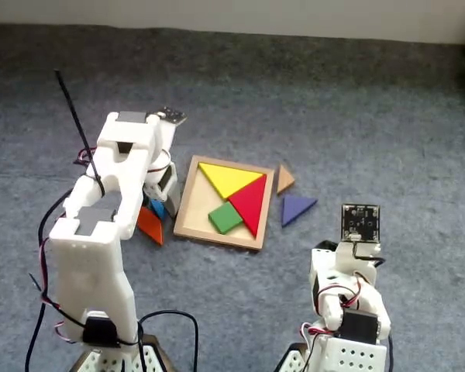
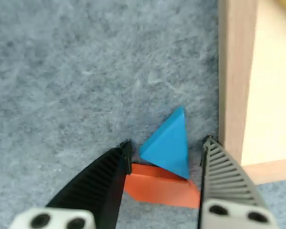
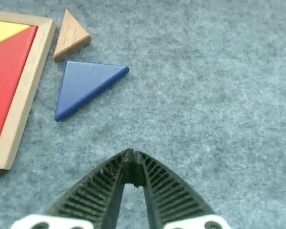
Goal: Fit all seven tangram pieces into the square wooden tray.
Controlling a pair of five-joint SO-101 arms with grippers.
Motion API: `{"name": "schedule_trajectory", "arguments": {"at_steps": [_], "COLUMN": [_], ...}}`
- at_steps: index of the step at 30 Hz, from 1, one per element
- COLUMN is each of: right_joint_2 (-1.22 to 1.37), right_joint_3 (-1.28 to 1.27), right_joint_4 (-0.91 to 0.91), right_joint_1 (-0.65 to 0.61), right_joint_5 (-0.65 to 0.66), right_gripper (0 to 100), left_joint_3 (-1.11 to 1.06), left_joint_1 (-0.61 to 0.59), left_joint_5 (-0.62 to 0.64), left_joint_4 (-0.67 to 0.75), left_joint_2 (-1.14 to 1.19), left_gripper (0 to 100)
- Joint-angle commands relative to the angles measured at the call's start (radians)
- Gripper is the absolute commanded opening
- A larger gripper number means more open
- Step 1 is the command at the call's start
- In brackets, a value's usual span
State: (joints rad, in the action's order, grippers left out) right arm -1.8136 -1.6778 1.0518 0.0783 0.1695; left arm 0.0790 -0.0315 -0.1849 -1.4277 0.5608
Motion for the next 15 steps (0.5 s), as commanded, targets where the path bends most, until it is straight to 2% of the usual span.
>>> {"name": "schedule_trajectory", "arguments": {"at_steps": [1, 5, 10, 15], "right_joint_2": [-0.002, -0.002, -0.002, -0.002], "right_joint_3": [-0.136, -0.136, -0.136, -0.136], "right_joint_4": [-0.021, -0.021, -0.021, -0.021], "right_joint_1": [0.016, 0.016, 0.016, 0.016], "right_joint_5": [-0.006, -0.006, -0.006, -0.006], "right_gripper": [0.6, 0.6, 0.6, 0.6], "left_joint_3": [0.004, -0.004, -0.004, 0.001], "left_joint_1": [-0.004, 0.01, 0.024, 0.053], "left_joint_5": [0.012, 0.012, 0.008, 0.012], "left_joint_4": [0.0, -0.005, -0.006, -0.008], "left_joint_2": [0.002, 0.002, 0.002, 0.001], "left_gripper": [24, 24, 15, 14]}}
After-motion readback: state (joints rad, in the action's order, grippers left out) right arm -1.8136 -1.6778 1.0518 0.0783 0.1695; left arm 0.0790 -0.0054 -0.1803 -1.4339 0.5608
